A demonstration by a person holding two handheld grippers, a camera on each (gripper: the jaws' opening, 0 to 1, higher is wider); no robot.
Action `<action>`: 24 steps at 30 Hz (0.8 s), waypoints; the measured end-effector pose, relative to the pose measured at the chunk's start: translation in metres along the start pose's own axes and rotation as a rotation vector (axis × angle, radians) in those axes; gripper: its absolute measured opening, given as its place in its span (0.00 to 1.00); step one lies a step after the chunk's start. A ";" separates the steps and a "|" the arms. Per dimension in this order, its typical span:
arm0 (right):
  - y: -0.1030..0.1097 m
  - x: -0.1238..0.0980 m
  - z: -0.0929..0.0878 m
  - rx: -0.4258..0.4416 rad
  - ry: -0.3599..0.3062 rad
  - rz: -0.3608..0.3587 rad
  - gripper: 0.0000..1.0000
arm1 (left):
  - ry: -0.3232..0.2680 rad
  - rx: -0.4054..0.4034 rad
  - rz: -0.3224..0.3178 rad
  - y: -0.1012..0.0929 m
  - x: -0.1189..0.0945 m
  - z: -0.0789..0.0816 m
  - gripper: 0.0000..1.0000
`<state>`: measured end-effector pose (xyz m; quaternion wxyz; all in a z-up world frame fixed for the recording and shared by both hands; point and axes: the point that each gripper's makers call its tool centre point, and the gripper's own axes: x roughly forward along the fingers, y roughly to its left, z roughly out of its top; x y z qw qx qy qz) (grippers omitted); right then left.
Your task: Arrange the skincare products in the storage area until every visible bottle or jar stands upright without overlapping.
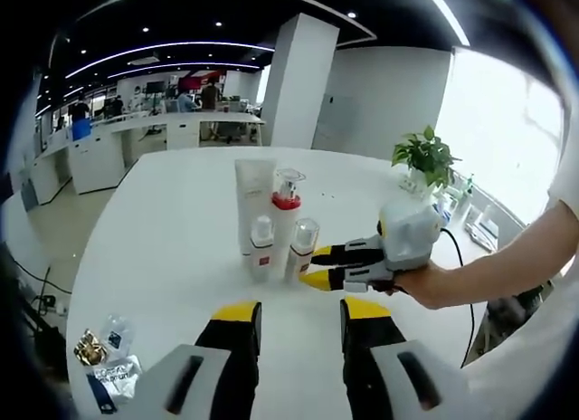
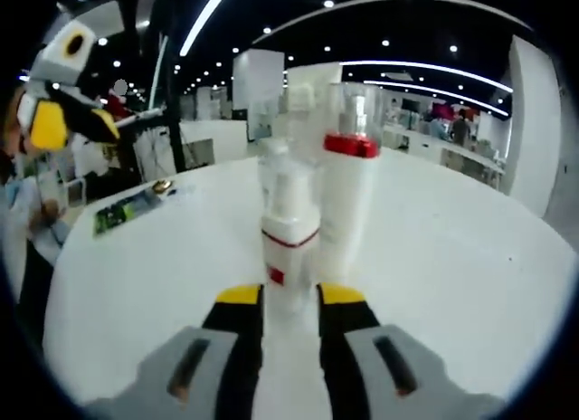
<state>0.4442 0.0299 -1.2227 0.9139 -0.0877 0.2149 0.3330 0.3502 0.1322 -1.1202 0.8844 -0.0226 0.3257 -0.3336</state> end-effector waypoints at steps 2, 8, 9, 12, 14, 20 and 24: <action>-0.001 0.000 0.001 0.013 0.003 -0.006 0.20 | 0.001 0.001 -0.001 -0.001 0.000 -0.001 0.36; -0.004 0.004 0.002 0.024 0.008 -0.017 0.18 | 0.006 -0.002 -0.005 -0.002 0.002 -0.002 0.36; -0.005 0.004 0.002 0.026 0.012 -0.019 0.18 | 0.006 -0.003 -0.005 -0.002 0.002 -0.002 0.36; -0.008 0.005 0.001 0.024 0.018 -0.023 0.17 | 0.006 -0.003 -0.004 -0.002 0.002 -0.002 0.35; -0.010 0.006 0.002 0.031 0.018 -0.026 0.17 | 0.008 -0.003 -0.002 -0.001 0.002 -0.003 0.35; -0.013 0.007 0.003 0.045 0.019 -0.031 0.17 | 0.012 -0.003 -0.002 -0.001 0.002 -0.004 0.35; -0.012 0.009 0.003 0.057 0.017 -0.028 0.17 | 0.014 -0.003 -0.001 -0.001 0.002 -0.004 0.35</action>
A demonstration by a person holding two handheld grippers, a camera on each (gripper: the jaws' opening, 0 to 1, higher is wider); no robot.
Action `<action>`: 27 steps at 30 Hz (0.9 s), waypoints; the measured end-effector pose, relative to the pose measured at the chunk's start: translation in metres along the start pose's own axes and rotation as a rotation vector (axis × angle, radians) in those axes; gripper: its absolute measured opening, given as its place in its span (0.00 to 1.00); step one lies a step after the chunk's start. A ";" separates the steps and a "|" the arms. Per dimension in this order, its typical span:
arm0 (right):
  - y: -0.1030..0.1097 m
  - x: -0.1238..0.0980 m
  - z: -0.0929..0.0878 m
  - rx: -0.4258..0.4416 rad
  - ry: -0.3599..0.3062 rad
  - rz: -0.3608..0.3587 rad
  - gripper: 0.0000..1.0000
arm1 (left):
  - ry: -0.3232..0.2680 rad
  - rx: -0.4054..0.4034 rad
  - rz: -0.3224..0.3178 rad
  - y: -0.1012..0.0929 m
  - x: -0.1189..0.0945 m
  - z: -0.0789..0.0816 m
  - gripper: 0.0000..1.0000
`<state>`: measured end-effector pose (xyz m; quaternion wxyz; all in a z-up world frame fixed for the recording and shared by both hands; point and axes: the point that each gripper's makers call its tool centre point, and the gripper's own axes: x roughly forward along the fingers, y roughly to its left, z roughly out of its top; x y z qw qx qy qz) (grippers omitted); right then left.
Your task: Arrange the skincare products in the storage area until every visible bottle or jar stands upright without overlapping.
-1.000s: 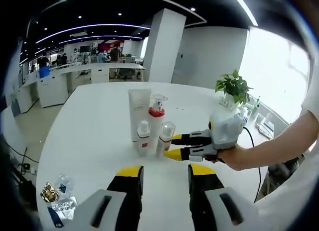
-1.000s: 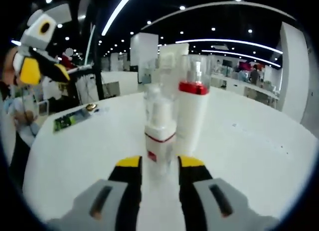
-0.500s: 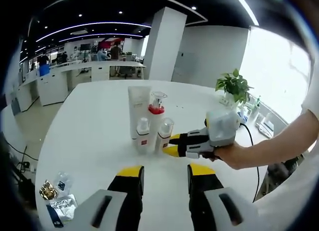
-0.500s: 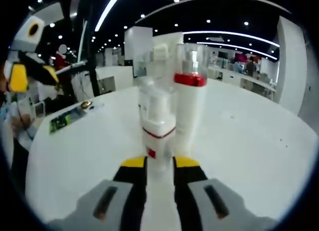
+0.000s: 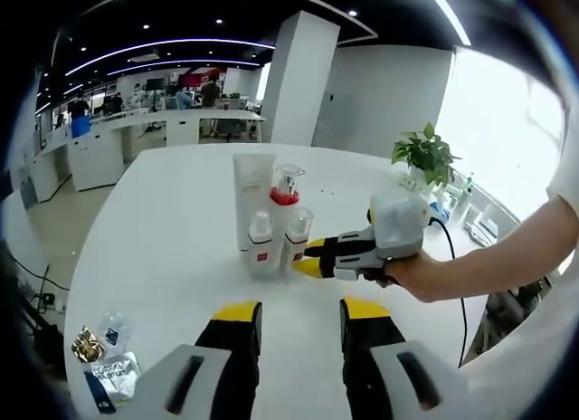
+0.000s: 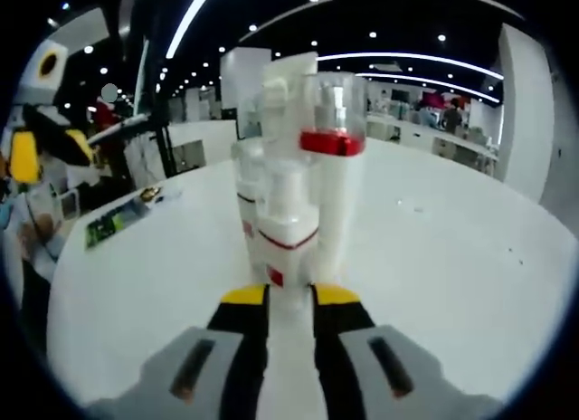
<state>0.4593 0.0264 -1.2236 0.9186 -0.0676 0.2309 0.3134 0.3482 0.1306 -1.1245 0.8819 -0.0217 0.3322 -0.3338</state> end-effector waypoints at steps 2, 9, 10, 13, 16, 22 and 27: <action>0.000 0.001 0.000 0.004 0.003 -0.002 0.17 | 0.001 0.000 0.002 0.001 0.000 0.000 0.35; -0.002 0.005 0.002 0.019 0.004 -0.006 0.17 | 0.004 0.001 0.007 0.003 -0.002 -0.001 0.35; -0.002 0.005 0.002 0.024 0.005 -0.006 0.17 | 0.004 0.002 0.009 0.003 -0.002 -0.001 0.35; -0.002 0.005 0.002 0.037 0.006 -0.007 0.17 | 0.006 0.000 0.011 0.004 -0.003 -0.002 0.35; -0.003 0.006 0.002 0.052 0.007 -0.011 0.17 | 0.003 0.001 0.012 0.004 -0.005 -0.002 0.35; -0.003 0.005 0.001 0.074 0.015 -0.020 0.18 | 0.000 -0.003 0.017 0.005 -0.009 -0.003 0.35; -0.001 -0.004 -0.002 0.133 0.020 -0.024 0.21 | -0.006 -0.021 0.021 0.005 -0.014 -0.007 0.35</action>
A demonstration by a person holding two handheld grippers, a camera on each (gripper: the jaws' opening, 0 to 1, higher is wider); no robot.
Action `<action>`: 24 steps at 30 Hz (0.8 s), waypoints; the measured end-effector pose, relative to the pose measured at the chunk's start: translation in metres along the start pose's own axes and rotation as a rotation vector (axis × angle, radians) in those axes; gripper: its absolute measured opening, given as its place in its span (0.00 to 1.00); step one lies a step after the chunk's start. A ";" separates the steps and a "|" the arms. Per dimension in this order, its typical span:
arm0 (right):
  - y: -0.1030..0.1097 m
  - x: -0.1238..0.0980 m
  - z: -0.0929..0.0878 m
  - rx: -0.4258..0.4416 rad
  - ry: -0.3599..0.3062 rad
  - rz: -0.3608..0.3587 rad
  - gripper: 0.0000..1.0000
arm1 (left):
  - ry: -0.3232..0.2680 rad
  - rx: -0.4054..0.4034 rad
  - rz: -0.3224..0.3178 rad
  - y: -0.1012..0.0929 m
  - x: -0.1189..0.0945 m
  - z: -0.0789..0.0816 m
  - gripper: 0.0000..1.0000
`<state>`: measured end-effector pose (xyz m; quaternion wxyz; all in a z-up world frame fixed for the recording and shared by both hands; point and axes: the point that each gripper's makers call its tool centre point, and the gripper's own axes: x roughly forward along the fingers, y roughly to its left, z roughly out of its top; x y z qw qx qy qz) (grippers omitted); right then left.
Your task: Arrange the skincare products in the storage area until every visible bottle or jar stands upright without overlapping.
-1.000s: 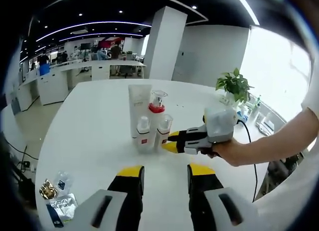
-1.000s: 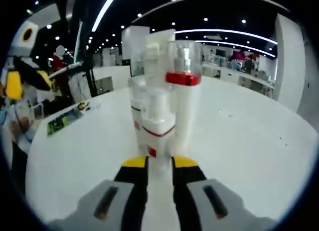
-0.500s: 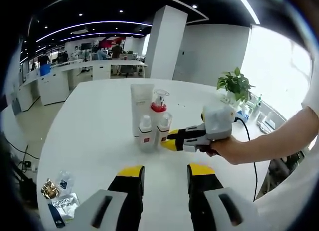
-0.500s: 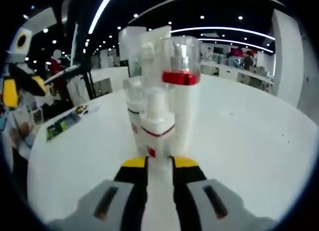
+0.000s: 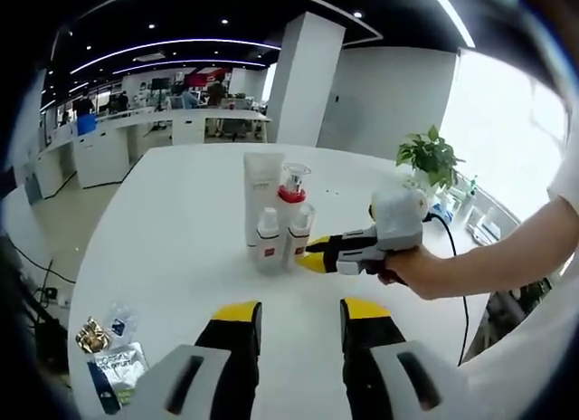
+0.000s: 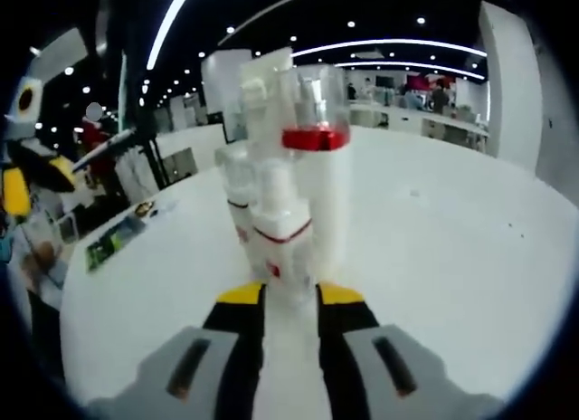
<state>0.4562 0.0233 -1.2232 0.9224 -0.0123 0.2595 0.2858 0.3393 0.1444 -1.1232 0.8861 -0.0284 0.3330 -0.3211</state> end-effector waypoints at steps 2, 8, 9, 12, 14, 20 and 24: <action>0.005 -0.006 -0.004 0.047 0.017 0.012 0.22 | -0.003 -0.008 0.000 0.000 -0.002 -0.002 0.36; 0.022 -0.030 -0.009 0.090 0.016 0.034 0.29 | -0.013 -0.067 0.001 0.002 -0.010 -0.014 0.37; 0.026 -0.033 -0.009 0.098 0.013 0.041 0.29 | -0.017 -0.077 0.000 0.003 -0.012 -0.015 0.37; 0.043 -0.047 -0.008 0.138 -0.020 0.088 0.33 | -0.047 -0.133 -0.013 0.003 -0.018 -0.016 0.37; 0.057 -0.055 -0.008 0.160 -0.035 0.142 0.36 | -0.058 -0.147 -0.014 0.004 -0.022 -0.018 0.37; 0.082 -0.073 -0.017 0.173 -0.026 0.168 0.37 | -0.080 -0.180 0.011 0.013 -0.034 -0.030 0.48; 0.098 -0.081 -0.020 0.198 -0.026 0.185 0.38 | -0.081 -0.191 0.035 0.024 -0.042 -0.040 0.52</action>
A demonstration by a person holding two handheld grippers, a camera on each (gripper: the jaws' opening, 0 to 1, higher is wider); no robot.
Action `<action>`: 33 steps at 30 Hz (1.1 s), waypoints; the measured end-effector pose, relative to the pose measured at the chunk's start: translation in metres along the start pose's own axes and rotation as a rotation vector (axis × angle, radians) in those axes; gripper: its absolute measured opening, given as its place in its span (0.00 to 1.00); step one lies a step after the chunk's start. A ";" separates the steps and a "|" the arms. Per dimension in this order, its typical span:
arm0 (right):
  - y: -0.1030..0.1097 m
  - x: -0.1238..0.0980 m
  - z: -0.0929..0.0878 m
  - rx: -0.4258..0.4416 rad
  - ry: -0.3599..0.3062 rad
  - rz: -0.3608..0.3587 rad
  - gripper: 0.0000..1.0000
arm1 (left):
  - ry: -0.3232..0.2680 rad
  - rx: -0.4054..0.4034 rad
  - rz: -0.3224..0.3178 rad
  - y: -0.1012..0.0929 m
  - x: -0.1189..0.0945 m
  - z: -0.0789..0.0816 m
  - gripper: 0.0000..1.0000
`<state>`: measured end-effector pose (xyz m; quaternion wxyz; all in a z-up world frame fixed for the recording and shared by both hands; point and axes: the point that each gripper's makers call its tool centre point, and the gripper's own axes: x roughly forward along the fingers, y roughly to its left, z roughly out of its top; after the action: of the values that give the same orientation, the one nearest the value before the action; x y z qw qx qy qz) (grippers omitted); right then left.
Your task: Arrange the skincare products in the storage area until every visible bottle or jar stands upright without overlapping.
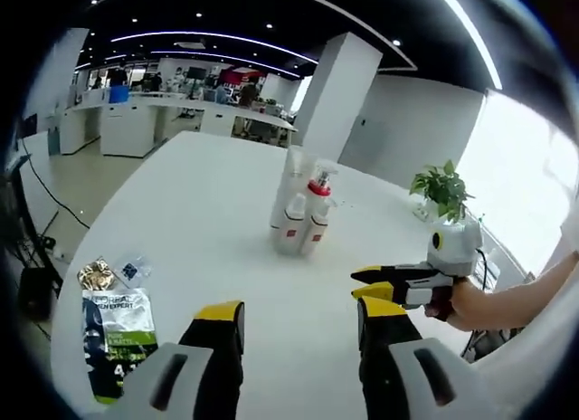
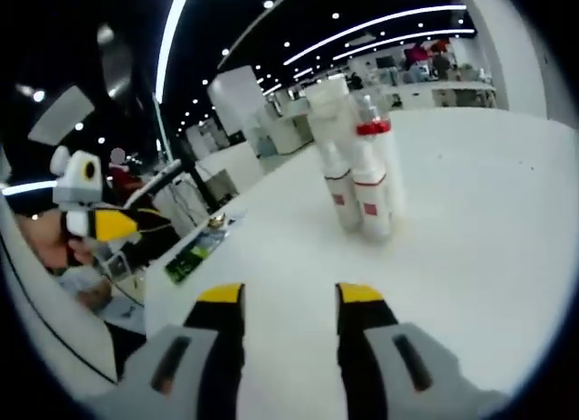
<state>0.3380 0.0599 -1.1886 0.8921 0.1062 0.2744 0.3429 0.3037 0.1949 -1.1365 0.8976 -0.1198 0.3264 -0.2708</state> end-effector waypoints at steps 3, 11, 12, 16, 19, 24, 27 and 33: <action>0.012 -0.002 -0.004 -0.004 0.003 0.016 0.38 | 0.003 -0.023 0.016 0.013 -0.006 -0.005 0.54; 0.037 0.010 -0.019 -0.019 0.070 0.055 0.38 | -0.030 -0.087 0.092 0.060 -0.027 -0.001 0.65; 0.038 0.011 -0.018 -0.018 0.071 0.056 0.38 | -0.037 -0.107 0.111 0.070 -0.030 0.000 0.66; 0.050 0.015 -0.013 -0.020 0.103 0.060 0.38 | 0.000 -0.146 0.184 0.099 -0.039 -0.003 0.72; 0.058 0.014 -0.007 -0.029 0.117 0.064 0.38 | 0.077 -0.158 0.284 0.129 -0.039 -0.014 0.86; 0.050 0.005 -0.002 -0.036 0.147 0.029 0.38 | 0.244 -0.140 0.405 0.165 -0.029 -0.043 1.00; 0.039 -0.005 0.000 -0.033 0.150 -0.012 0.37 | 0.291 -0.117 0.444 0.180 -0.018 -0.051 1.00; 0.022 -0.023 -0.001 -0.004 0.148 -0.086 0.37 | 0.307 -0.052 0.489 0.201 -0.007 -0.046 1.00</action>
<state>0.3112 0.0613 -1.1714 0.8835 0.0669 0.3433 0.3117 0.3513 0.3627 -1.2470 0.8730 -0.0182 0.4846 -0.0526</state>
